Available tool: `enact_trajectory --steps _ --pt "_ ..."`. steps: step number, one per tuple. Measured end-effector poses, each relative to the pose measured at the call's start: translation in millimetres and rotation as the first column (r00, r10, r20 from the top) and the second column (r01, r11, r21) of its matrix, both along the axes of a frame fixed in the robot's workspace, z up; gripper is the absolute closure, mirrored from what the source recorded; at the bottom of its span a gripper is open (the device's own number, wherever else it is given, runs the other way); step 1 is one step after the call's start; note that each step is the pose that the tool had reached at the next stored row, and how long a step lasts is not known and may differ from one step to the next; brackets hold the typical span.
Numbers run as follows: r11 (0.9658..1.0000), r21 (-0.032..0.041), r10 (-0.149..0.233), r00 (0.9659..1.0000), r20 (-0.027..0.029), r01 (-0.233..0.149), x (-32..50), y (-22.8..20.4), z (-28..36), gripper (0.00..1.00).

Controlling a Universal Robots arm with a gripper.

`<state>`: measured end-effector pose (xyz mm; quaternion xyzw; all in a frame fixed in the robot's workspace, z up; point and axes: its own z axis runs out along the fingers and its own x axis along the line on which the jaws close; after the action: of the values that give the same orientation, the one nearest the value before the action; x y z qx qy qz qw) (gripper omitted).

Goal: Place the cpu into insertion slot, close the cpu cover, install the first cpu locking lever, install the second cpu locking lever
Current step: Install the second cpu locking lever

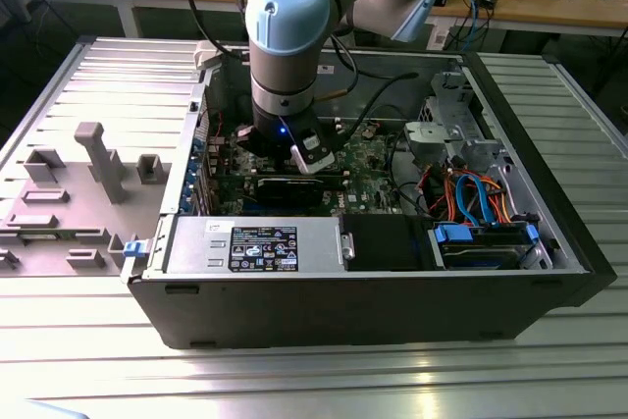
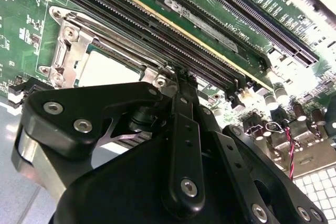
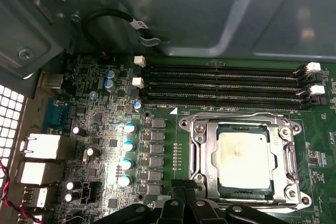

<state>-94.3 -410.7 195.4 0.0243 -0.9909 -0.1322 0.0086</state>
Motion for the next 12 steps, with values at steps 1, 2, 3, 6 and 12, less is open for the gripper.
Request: enact_trajectory --steps 1,2,3,6,12 --pt "1.0000 -0.0024 0.000 1.0000 -0.0001 0.000 0.0 -0.1 -0.2 0.89" --pt "1.0000 -0.0007 0.000 1.0000 -0.0004 0.000 -0.1 -0.3 -1.2 0.89" --pt "1.0000 0.0020 0.000 1.0000 -0.0006 0.000 -0.2 -0.2 -1.6 0.89" --pt "1.0000 0.0043 0.000 1.0000 -0.0002 0.000 0.0 0.0 -2.5 0.89" --pt "1.0000 0.0027 0.000 1.0000 -0.0011 0.000 -0.3 1.1 -1.9 0.89"
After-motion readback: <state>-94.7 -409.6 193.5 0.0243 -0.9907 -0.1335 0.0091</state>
